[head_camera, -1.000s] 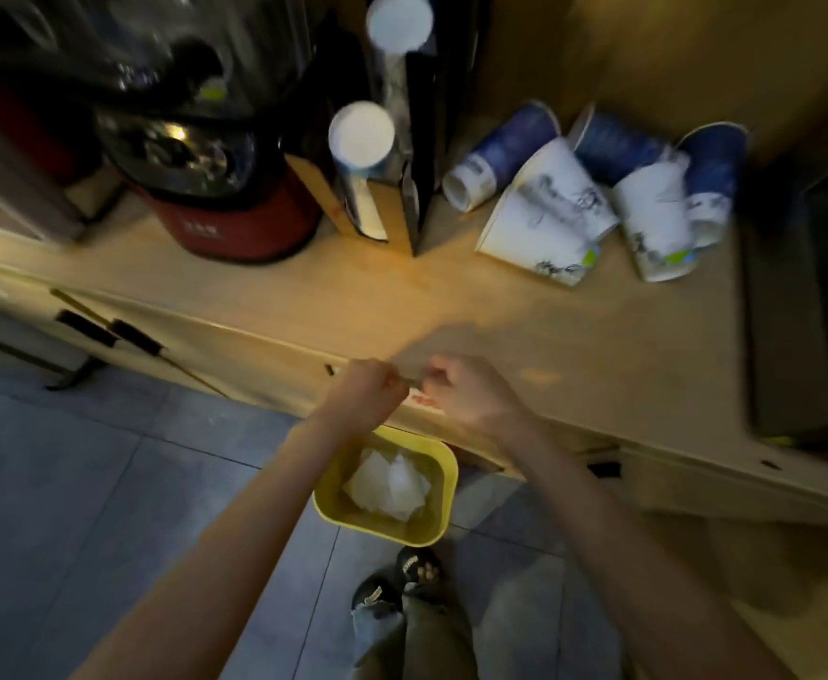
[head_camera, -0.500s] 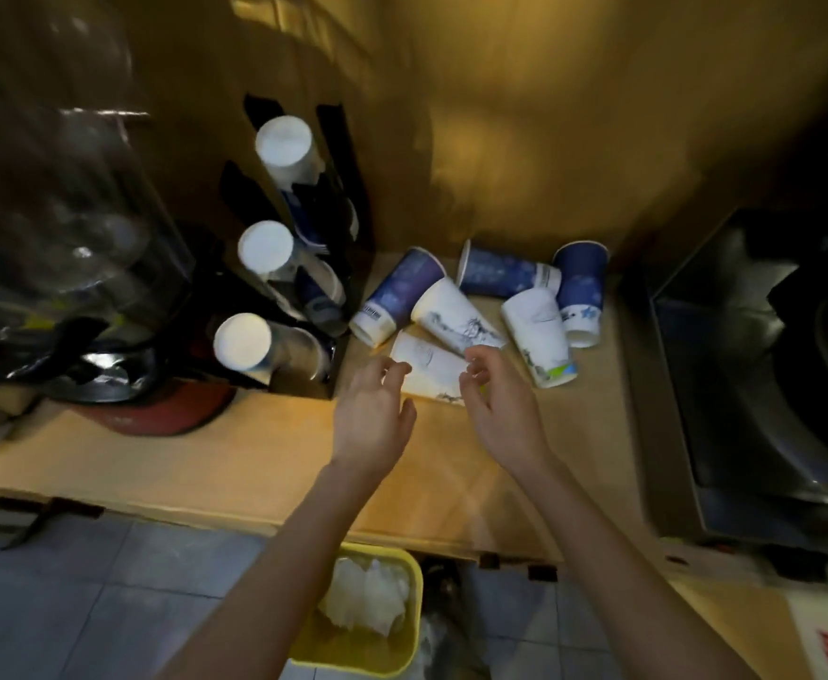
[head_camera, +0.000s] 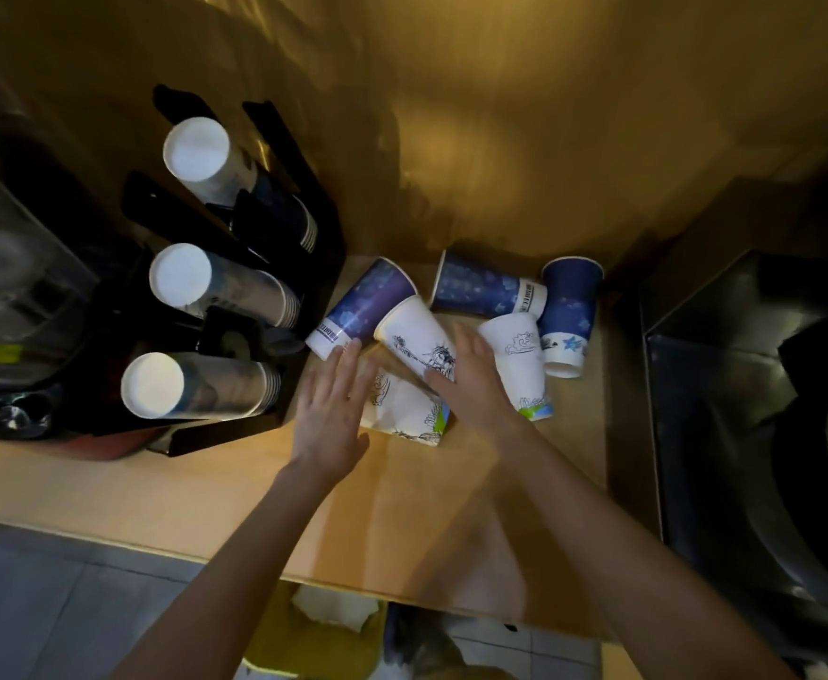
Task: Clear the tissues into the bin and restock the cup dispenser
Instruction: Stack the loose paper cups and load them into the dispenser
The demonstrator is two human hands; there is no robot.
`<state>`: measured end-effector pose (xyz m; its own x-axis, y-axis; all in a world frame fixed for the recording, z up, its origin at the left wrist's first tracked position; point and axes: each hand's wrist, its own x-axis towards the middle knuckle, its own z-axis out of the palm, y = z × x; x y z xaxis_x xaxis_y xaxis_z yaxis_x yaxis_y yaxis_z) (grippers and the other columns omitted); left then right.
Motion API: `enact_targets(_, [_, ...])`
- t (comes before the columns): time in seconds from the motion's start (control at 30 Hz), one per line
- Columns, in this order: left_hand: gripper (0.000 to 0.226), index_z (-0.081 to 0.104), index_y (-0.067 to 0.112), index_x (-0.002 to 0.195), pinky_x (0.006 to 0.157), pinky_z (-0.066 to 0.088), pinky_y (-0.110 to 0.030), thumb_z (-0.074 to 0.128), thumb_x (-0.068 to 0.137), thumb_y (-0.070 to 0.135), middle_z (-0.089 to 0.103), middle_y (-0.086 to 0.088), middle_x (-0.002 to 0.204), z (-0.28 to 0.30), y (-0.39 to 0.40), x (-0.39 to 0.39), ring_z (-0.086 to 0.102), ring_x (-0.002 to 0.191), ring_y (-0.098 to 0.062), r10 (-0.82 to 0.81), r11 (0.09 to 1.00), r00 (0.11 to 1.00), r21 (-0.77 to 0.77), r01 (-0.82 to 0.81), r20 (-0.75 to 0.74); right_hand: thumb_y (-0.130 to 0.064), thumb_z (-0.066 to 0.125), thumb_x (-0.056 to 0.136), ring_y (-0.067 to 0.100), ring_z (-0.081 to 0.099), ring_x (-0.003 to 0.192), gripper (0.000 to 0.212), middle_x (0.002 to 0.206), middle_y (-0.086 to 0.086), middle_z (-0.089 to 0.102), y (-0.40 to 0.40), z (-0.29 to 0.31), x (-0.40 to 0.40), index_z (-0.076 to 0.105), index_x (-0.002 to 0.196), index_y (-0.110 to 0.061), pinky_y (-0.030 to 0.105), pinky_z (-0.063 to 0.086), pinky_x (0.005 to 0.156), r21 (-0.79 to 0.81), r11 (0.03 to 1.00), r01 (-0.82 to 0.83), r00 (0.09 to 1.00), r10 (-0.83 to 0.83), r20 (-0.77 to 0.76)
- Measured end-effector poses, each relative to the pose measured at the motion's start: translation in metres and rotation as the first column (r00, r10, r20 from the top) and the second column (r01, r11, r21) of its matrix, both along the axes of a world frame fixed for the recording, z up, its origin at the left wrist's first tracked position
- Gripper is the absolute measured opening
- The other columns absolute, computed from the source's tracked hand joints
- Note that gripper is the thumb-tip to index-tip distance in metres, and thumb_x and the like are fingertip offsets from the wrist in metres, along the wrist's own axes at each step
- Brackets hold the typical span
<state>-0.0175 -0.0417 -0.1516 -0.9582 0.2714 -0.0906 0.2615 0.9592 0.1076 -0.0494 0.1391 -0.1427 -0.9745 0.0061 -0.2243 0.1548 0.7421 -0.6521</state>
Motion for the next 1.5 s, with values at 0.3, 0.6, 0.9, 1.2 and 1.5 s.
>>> enact_targets(0.3, [0.077, -0.001, 0.020, 0.144, 0.118, 0.008, -0.048, 0.052, 0.088, 0.014, 0.005, -0.004, 0.158, -0.009, 0.000, -0.005, -0.002, 0.145, -0.024, -0.048, 0.985, 0.997, -0.165, 0.057, 0.062, -0.030, 0.066, 0.080, 0.034, 0.032, 0.132, 0.076, 0.141, 0.021, 0.037, -0.012, -0.014, -0.009, 0.023, 0.138, -0.005, 0.042, 0.032, 0.106, 0.095, 0.993, 0.073, 0.990, -0.084, 0.118])
enact_targets(0.6, [0.087, 0.043, 0.019, 0.130, 0.094, 0.050, -0.044, 0.082, 0.053, 0.010, 0.056, -0.006, 0.134, -0.024, -0.005, 0.000, 0.053, 0.122, -0.028, -0.052, 0.981, 0.997, -0.189, 0.040, -0.058, -0.037, 0.076, 0.066, 0.024, 0.056, 0.111, 0.077, 0.126, 0.004, 0.056, 0.007, 0.004, 0.003, 0.034, 0.129, -0.023, 0.041, 0.050, 0.089, -0.126, 0.976, 0.178, 0.979, -0.189, -0.081])
enact_targets(0.9, [0.079, 0.040, 0.011, 0.130, 0.108, 0.033, -0.049, 0.075, 0.060, 0.007, 0.048, -0.016, 0.134, -0.011, -0.014, -0.011, 0.036, 0.132, -0.036, 0.027, 0.991, 1.000, -0.128, -0.028, -0.002, -0.032, 0.069, 0.045, 0.019, 0.049, 0.116, 0.094, 0.124, 0.002, 0.045, 0.008, -0.011, 0.067, 0.037, 0.131, -0.017, 0.036, 0.044, 0.098, -0.468, 0.803, 0.369, 0.889, -0.452, -0.074])
enact_targets(1.2, [0.088, 0.038, 0.013, 0.132, 0.096, 0.040, -0.053, 0.079, 0.054, 0.022, 0.044, -0.022, 0.124, 0.036, -0.028, -0.001, 0.038, 0.117, -0.042, 0.192, 0.978, 0.977, 0.070, -0.198, 0.090, -0.002, 0.082, 0.056, 0.026, 0.054, 0.115, 0.079, 0.124, 0.015, 0.059, -0.008, -0.049, 0.078, 0.046, 0.126, -0.003, 0.009, 0.029, 0.081, -0.373, 0.815, 0.443, 0.877, -0.481, -0.010])
enact_targets(1.5, [0.094, 0.028, 0.021, 0.137, 0.101, 0.037, -0.042, 0.076, 0.056, 0.030, 0.037, -0.010, 0.136, 0.152, -0.001, -0.002, 0.037, 0.125, -0.027, 0.112, 0.865, 0.988, 0.501, -0.045, -0.105, -0.023, 0.072, 0.051, 0.011, 0.050, 0.109, 0.083, 0.121, 0.004, 0.058, -0.006, -0.041, 0.075, 0.046, 0.128, -0.008, 0.015, 0.033, 0.088, -0.328, 0.882, 0.338, 0.929, -0.368, -0.031])
